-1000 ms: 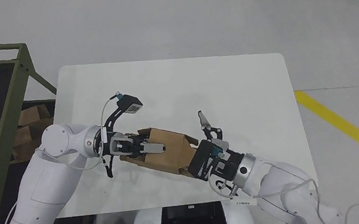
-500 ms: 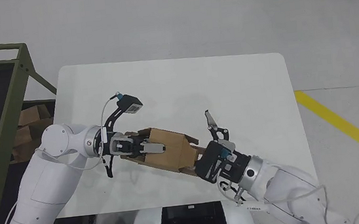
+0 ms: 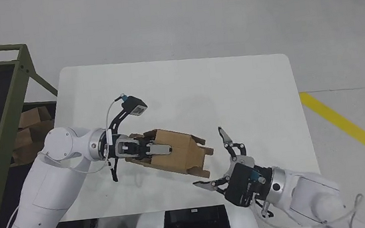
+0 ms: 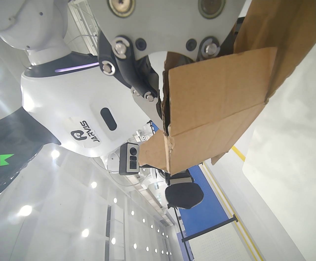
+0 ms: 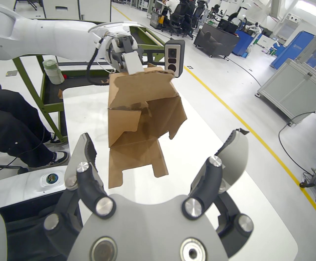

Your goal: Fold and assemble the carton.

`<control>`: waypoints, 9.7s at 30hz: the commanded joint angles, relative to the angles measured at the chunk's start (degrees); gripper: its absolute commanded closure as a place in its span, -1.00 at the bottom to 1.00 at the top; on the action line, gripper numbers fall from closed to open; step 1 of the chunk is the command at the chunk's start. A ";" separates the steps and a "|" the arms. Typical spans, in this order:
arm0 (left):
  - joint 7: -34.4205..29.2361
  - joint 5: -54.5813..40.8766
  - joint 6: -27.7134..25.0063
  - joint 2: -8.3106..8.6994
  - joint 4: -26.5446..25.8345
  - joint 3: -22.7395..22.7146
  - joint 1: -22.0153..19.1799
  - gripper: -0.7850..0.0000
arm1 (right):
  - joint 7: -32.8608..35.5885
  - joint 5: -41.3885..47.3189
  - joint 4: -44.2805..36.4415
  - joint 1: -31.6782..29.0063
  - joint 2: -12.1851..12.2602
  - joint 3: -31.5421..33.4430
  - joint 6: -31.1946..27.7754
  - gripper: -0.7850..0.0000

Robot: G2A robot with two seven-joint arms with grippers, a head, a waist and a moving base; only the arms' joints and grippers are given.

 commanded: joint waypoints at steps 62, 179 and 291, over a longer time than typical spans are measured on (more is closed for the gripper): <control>0.70 -0.01 1.40 -0.51 0.78 -0.61 0.17 1.00 | 3.37 -8.67 -0.54 4.89 0.08 -8.47 6.38 -1.00; -2.50 1.59 7.56 -0.94 1.69 0.96 -1.27 1.00 | 11.20 -3.11 1.89 7.43 -0.92 -9.67 5.58 0.33; -0.11 2.22 -0.58 -0.90 1.15 -3.65 1.20 1.00 | 21.54 66.60 25.92 19.52 0.19 -8.85 -14.97 -1.00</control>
